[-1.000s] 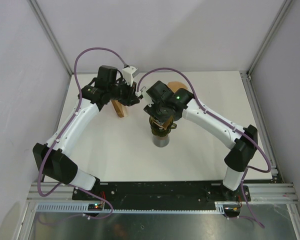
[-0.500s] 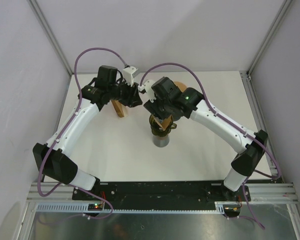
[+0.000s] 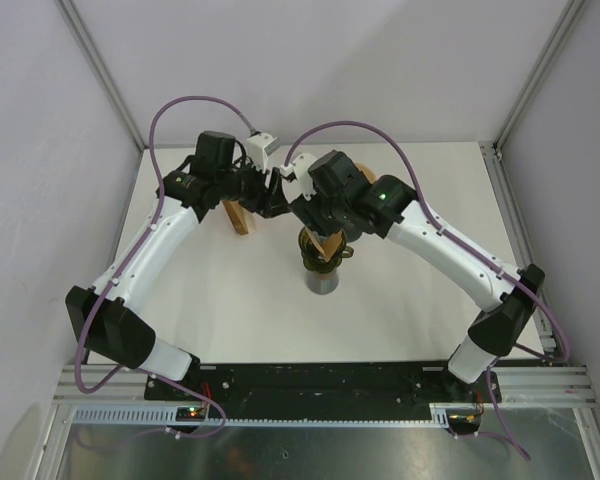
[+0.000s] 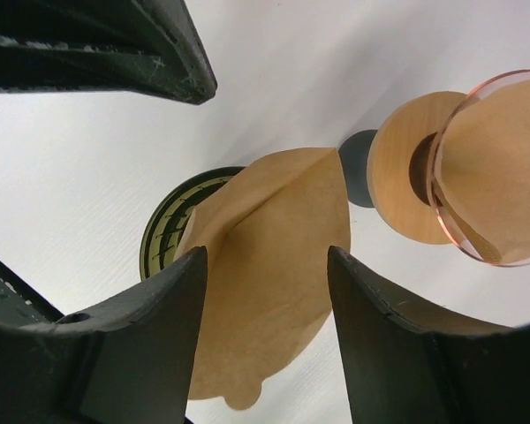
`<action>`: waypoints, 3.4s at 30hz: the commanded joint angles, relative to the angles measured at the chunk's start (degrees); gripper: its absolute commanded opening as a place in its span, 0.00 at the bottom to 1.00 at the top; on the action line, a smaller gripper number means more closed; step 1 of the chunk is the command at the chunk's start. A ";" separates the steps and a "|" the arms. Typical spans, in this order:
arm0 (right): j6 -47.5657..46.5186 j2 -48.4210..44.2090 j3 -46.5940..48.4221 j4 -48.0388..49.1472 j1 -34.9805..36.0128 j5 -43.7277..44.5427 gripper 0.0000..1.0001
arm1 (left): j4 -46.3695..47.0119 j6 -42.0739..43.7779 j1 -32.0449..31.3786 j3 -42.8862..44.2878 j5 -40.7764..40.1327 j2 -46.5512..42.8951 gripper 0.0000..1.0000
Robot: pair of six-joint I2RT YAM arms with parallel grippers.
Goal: Place the coffee filter in the dripper
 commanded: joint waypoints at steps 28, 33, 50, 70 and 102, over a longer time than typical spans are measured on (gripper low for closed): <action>16.94 -17.75 -24.97 19.36 -19.55 -21.61 0.60 | 0.80 -6.49 -11.96 13.47 -4.36 7.37 0.81; 17.80 -15.44 -25.69 19.00 -20.87 -25.43 0.60 | 0.80 -6.61 -12.36 13.31 -4.54 7.71 0.80; 17.35 -13.58 -25.68 19.50 -18.87 -27.63 0.48 | 0.77 -5.26 -14.06 11.50 -8.29 7.40 0.76; 11.10 -13.38 -21.39 16.18 -8.69 -8.96 0.49 | 0.17 -3.84 -13.72 6.27 -10.72 3.63 0.72; 9.64 -9.34 -21.48 16.39 -6.00 -3.51 0.51 | -1.18 -2.39 -12.16 -2.41 -8.81 1.97 0.58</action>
